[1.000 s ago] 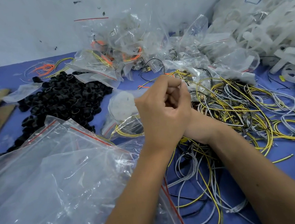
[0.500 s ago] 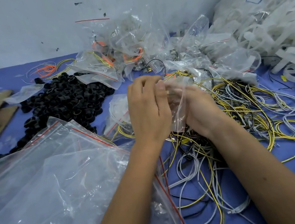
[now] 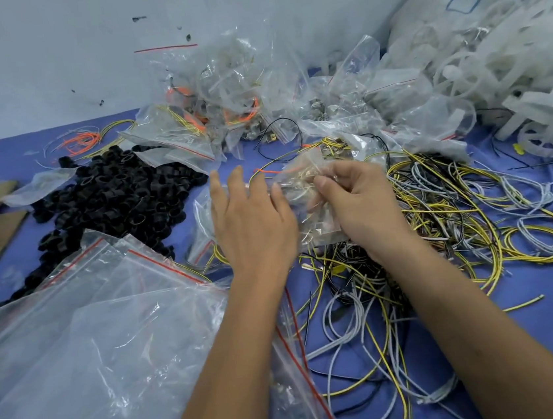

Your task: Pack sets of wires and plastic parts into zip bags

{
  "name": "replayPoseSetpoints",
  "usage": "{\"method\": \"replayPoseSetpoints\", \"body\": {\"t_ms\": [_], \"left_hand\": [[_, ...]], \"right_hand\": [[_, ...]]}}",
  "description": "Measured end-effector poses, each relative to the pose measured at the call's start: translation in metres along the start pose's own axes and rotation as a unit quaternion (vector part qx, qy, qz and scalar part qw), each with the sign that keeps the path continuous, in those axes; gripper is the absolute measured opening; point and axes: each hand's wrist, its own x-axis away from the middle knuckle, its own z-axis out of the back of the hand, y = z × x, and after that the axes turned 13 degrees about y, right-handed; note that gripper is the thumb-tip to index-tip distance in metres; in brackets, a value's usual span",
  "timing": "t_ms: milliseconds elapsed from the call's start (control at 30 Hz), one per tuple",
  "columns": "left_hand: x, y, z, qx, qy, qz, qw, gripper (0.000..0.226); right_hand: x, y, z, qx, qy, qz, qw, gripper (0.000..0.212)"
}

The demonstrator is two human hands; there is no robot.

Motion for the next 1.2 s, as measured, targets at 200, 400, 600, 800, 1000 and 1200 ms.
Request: {"method": "replayPoseSetpoints", "body": {"t_ms": [200,400,600,800,1000,1200], "left_hand": [[0.004,0.001,-0.005,-0.011,0.023,0.034,0.999,0.044],[0.006,0.014,0.001,0.066,0.071,-0.073,0.993,0.050],[0.004,0.012,-0.004,0.035,-0.025,-0.141,0.989,0.045],[0.005,0.006,-0.006,-0.037,0.012,-0.103,0.994,0.038],[0.004,0.006,-0.003,-0.027,0.044,-0.073,0.996,0.033],[-0.001,0.004,0.011,0.032,0.127,0.021,0.991,0.019]], "right_hand": [[-0.002,0.005,-0.001,0.064,0.038,0.089,0.993,0.015],[0.002,0.006,-0.003,0.084,0.009,0.114,0.990,0.013],[-0.003,0.007,0.001,0.108,0.063,0.117,0.985,0.015],[-0.003,0.007,0.003,0.102,0.019,0.091,0.990,0.007],[-0.002,0.007,0.004,0.109,0.061,0.110,0.986,0.007],[-0.002,-0.003,0.008,0.134,0.094,0.135,0.977,0.005]]}}
